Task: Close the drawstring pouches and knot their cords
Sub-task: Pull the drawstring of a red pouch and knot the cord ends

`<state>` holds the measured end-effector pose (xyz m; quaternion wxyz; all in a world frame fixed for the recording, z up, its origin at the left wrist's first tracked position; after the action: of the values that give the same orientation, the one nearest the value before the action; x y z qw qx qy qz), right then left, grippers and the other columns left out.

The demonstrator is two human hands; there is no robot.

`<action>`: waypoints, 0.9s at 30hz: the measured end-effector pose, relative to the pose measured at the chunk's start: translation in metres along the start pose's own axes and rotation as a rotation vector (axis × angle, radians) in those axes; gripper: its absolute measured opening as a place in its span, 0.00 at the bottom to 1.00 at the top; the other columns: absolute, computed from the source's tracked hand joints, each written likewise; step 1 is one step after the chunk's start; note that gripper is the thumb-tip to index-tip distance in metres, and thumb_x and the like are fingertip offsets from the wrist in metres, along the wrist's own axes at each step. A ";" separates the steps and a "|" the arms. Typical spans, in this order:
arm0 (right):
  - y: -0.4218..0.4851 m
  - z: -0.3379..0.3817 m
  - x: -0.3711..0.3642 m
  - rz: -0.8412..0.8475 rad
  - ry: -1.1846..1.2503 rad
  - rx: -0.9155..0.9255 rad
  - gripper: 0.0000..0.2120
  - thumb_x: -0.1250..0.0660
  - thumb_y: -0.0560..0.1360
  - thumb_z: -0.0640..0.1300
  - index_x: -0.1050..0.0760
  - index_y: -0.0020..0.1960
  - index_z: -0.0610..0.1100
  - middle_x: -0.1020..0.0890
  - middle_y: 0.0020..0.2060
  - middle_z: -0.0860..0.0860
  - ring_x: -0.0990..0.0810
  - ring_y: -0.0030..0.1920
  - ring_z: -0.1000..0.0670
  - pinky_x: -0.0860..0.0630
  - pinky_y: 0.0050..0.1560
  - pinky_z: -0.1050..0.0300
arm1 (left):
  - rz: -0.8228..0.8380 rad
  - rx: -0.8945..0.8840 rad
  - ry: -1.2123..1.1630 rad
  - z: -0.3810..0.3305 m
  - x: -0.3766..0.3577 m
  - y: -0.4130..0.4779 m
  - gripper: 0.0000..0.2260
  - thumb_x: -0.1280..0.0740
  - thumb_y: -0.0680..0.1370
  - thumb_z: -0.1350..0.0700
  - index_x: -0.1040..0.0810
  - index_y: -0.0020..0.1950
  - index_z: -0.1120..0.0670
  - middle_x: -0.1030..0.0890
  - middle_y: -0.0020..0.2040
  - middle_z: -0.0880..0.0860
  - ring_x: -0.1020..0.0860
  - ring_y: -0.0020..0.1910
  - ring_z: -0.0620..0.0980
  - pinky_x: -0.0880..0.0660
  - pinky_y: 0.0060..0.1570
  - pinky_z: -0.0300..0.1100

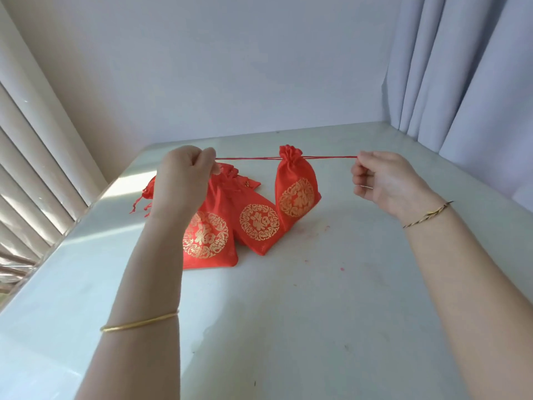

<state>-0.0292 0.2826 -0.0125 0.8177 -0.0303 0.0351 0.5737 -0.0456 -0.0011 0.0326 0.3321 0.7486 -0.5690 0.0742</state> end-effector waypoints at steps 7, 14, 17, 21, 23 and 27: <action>-0.009 0.022 -0.013 0.022 0.055 0.104 0.13 0.43 0.80 0.42 0.31 0.36 0.45 0.26 0.32 0.49 0.26 0.30 0.52 0.27 0.32 0.60 | 0.271 0.153 -1.061 -0.035 -0.026 -0.012 0.16 0.46 0.82 0.54 0.32 0.35 0.53 0.16 0.44 0.52 0.18 0.50 0.50 0.24 0.54 0.45; -0.042 0.065 -0.048 0.329 0.042 0.352 0.12 0.41 0.79 0.41 0.28 0.37 0.44 0.23 0.32 0.52 0.24 0.33 0.54 0.26 0.40 0.59 | 0.510 0.117 -0.805 -0.054 -0.055 -0.035 0.07 0.37 0.79 0.59 0.21 0.51 0.60 0.30 0.34 0.50 0.32 0.30 0.44 0.30 0.33 0.37; -0.052 0.070 -0.058 0.373 -0.034 0.420 0.11 0.40 0.78 0.42 0.27 0.37 0.45 0.22 0.32 0.53 0.24 0.34 0.55 0.28 0.41 0.60 | 0.571 0.046 -0.661 -0.058 -0.056 -0.040 0.05 0.31 0.75 0.60 0.20 0.50 0.59 0.29 0.31 0.48 0.33 0.30 0.45 0.34 0.35 0.40; -0.054 0.069 -0.066 0.396 -0.036 0.449 0.11 0.39 0.78 0.42 0.25 0.38 0.45 0.21 0.34 0.51 0.24 0.36 0.53 0.27 0.41 0.60 | 0.570 0.008 -0.614 -0.063 -0.056 -0.043 0.06 0.32 0.76 0.60 0.21 0.46 0.62 0.35 0.29 0.52 0.39 0.29 0.47 0.41 0.31 0.42; -0.051 0.065 -0.065 0.375 -0.023 0.410 0.12 0.41 0.79 0.46 0.23 0.41 0.45 0.20 0.37 0.50 0.23 0.38 0.52 0.26 0.43 0.56 | 0.547 0.036 -0.663 -0.062 -0.057 -0.042 0.07 0.35 0.77 0.60 0.21 0.44 0.64 0.34 0.30 0.53 0.39 0.28 0.46 0.42 0.29 0.39; -0.044 0.052 -0.062 0.386 -0.215 0.278 0.10 0.41 0.77 0.42 0.22 0.53 0.44 0.18 0.45 0.48 0.20 0.46 0.50 0.26 0.48 0.53 | 0.541 0.095 -0.771 -0.060 -0.054 -0.038 0.09 0.37 0.78 0.61 0.23 0.45 0.66 0.30 0.32 0.54 0.37 0.26 0.43 0.40 0.25 0.33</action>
<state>-0.0081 0.2146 0.0455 0.6885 0.1511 0.0316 0.7087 -0.0135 0.0821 0.0360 0.0306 0.5606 -0.8215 -0.0995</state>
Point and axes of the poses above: each hand's wrist, its own y-axis towards the middle knuckle, its own x-axis out of the back of the hand, z = x × y, the point moved 5 cm from there along y, towards the middle knuckle
